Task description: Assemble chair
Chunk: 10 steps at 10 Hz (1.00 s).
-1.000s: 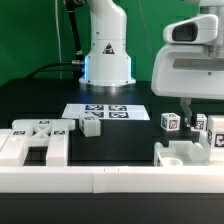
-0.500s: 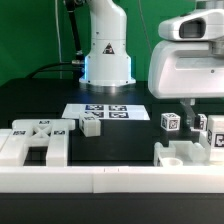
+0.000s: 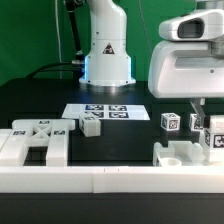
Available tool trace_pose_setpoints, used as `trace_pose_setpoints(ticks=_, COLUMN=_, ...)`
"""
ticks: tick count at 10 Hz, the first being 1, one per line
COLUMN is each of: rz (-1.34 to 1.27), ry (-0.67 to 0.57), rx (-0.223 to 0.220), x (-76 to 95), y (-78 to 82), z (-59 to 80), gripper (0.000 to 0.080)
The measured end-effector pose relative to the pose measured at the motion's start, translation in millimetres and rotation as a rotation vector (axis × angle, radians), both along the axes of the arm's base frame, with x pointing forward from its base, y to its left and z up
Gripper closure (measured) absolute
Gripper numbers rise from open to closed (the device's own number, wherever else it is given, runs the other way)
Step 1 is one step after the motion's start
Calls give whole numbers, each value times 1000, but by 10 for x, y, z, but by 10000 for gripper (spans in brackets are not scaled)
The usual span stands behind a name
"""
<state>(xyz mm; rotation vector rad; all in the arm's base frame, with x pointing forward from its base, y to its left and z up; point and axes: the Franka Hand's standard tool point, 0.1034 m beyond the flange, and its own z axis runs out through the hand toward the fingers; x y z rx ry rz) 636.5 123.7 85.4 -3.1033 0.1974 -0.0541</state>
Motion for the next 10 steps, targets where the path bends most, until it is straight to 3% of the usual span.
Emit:
trace_pose_setpoints(ticks=7, rz=-556, ry=14, rx=29, x=-15, y=32, z=-12, gripper=509)
trace_pose_setpoints(ticks=10, rz=-870, ry=16, rx=73, x=-24, y=29, z=-20, gripper=509)
